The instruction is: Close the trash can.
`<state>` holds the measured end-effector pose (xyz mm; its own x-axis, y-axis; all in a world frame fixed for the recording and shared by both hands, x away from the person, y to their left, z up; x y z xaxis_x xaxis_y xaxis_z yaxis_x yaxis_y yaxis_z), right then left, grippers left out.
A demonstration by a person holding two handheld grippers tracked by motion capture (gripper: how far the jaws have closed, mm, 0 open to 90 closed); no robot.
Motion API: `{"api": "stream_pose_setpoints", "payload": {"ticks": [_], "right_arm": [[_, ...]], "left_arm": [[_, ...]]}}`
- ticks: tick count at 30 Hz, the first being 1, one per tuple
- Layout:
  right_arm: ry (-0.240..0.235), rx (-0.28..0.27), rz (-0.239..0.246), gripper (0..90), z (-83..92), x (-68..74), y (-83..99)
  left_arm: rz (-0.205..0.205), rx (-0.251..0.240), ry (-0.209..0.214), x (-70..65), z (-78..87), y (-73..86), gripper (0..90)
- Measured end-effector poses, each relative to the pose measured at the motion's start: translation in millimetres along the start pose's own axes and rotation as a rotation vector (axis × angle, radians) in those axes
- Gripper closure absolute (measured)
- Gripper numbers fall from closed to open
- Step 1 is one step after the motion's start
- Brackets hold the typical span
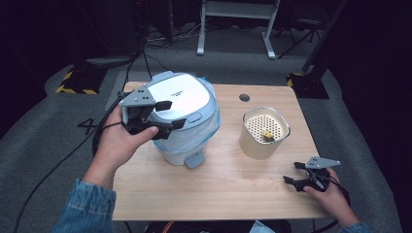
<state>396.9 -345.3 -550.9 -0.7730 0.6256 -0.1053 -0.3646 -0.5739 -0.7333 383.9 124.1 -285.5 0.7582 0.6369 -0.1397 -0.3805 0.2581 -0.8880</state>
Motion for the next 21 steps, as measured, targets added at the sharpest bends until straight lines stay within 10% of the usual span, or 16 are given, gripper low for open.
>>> {"api": "stream_pose_setpoints", "payload": {"ticks": [13, 21], "right_arm": [[-0.006, -0.002, 0.005, 19.1, -0.5, -0.1, -0.5], [-0.005, -0.002, 0.005, 19.1, -0.5, -0.1, -0.5]], "left_arm": [[-0.035, 0.03, -0.031, -19.0, 33.9, 54.0, 27.2], [0.037, 0.03, -0.061, -11.1, 37.9, 86.2, 26.9]]}}
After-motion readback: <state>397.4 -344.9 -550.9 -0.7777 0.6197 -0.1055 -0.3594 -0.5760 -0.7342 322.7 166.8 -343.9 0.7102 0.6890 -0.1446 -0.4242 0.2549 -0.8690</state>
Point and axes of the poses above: each handheld gripper's, and its own axes: z roughly backward along the jaws, y roughly out of its underside, x roughly to its left, the point moved 7 cm from there along -z, roughly forward along the jaws, and after that the axes turned 8 degrees about z, right-handed, at the moved point
